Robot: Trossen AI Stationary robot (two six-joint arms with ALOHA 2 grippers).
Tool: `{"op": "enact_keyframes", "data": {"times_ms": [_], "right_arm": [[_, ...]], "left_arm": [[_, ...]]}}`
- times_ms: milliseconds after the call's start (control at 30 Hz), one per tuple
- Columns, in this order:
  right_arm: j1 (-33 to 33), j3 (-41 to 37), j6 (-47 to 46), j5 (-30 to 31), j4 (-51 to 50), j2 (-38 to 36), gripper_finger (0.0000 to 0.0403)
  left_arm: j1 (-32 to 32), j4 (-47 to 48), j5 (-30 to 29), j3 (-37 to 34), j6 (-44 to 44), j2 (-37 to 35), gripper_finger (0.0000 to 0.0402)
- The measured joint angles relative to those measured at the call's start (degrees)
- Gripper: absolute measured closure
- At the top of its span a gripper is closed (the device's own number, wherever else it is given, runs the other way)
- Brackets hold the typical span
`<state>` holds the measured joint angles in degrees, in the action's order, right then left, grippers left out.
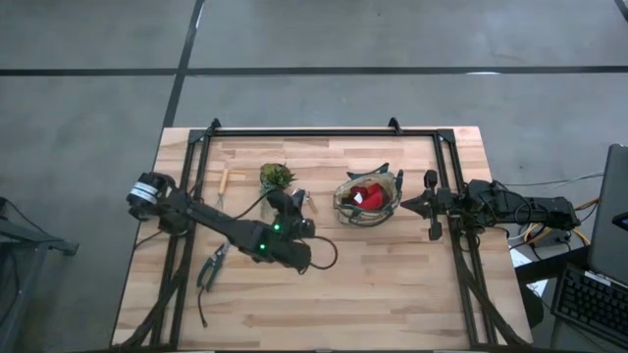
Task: Pick & Place Garden tools in Gardening bag
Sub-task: Put the bottom brown hand rake into the gardening bag
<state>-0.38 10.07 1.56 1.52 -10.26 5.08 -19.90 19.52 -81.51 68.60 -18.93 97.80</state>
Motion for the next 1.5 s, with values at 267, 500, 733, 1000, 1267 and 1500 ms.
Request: {"op": "enact_keyframes", "data": {"times_ms": [267,500,733,1000,1267,1500], "right_arm": [[-0.01,0.01,0.08,0.02,0.00,0.00,0.0394],[0.00,0.02,0.03,0.00,0.00,0.00,0.0394],[0.00,0.02,0.07,0.02,0.02,-0.04,0.0394],[-0.02,0.02,0.11,0.02,0.00,-0.04,0.0394],[-0.02,0.02,0.07,0.02,0.00,-0.02,0.0394],[-0.02,0.02,0.06,0.02,-0.02,0.00,0.0394]], "left_arm": [[3.35,-19.03,7.07,-0.38,-15.54,-0.02,0.0401],[4.64,-28.66,7.94,0.02,-25.13,-0.02,0.0401],[5.96,-32.75,10.38,0.02,-28.19,-0.02,0.0401],[6.96,-37.99,12.82,-0.55,-31.79,0.06,0.0401],[8.13,-41.60,13.83,-2.21,-32.09,2.39,0.0401],[8.28,-42.55,15.04,-2.32,-32.61,4.28,0.0401]]}}
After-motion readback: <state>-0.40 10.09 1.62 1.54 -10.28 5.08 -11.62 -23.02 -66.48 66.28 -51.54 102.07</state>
